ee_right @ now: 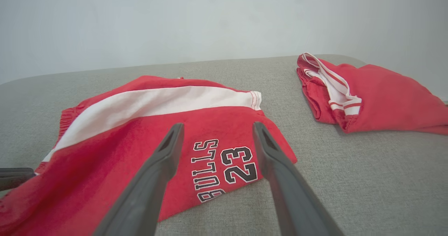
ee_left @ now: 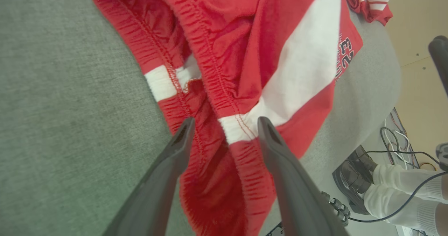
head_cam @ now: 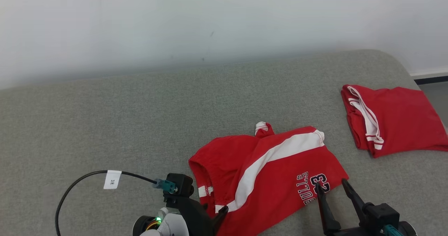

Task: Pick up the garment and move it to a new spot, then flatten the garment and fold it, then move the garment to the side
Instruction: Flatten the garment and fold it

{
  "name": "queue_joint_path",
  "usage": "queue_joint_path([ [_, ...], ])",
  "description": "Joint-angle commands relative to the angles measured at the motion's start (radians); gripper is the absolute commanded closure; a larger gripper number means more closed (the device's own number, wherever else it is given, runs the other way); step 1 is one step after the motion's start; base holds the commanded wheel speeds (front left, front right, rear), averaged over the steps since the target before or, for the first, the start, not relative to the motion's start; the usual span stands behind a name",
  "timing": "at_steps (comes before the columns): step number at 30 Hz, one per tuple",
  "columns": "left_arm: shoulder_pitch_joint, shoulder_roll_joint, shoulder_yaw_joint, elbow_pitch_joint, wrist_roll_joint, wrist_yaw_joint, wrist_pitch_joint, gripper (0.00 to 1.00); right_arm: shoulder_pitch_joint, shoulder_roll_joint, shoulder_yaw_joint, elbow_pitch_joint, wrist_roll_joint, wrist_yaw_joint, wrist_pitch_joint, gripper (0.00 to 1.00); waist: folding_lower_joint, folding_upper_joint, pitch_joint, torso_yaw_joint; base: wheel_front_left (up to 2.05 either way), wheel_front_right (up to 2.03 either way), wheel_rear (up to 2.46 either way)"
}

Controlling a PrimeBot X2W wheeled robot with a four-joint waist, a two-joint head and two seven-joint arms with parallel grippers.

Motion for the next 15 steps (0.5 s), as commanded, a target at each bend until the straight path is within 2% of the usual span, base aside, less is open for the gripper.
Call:
queue_joint_path([
  [1,-0.015,-0.001,0.001,0.015,0.013,0.009,-0.002,0.14,0.005,0.002,0.001,-0.001,-0.002,-0.003,-0.008,0.00,-0.0001,0.0000,0.006,-0.014,0.00,0.00,0.00],
  [3,-0.017,-0.001,-0.003,0.028,0.016,0.017,-0.006,0.22,0.003,0.003,0.004,0.000,0.001,-0.003,-0.009,0.00,-0.0001,0.0000,0.005,-0.019,0.00,0.00,0.00],
  [4,-0.017,-0.001,-0.003,0.028,0.016,0.017,-0.006,0.22,0.003,0.003,0.004,0.000,0.001,-0.003,-0.009,0.00,-0.0001,0.0000,0.005,-0.019,0.00,0.00,0.00],
  [6,-0.010,-0.004,-0.008,0.041,0.006,0.015,0.004,0.36,-0.016,-0.015,0.004,0.026,0.015,-0.003,-0.024,0.00,-0.0001,0.0000,0.003,-0.021,0.00,0.00,0.00],
  [12,0.013,0.003,-0.018,0.034,-0.012,0.009,0.038,0.42,-0.036,-0.034,0.008,0.075,0.030,-0.003,-0.050,0.00,-0.0001,0.0000,-0.004,-0.014,0.00,0.00,0.00],
  [14,0.015,0.005,-0.021,0.030,-0.014,0.006,0.047,0.52,-0.046,-0.039,0.009,0.091,0.032,-0.003,-0.055,0.00,-0.0001,0.0000,-0.007,-0.012,0.00,0.00,0.00],
  [15,0.016,0.004,-0.021,0.030,-0.013,0.008,0.045,0.53,-0.049,-0.040,0.013,0.098,0.035,-0.003,-0.059,0.00,-0.0001,0.0000,-0.008,-0.011,0.00,0.00,0.00],
])
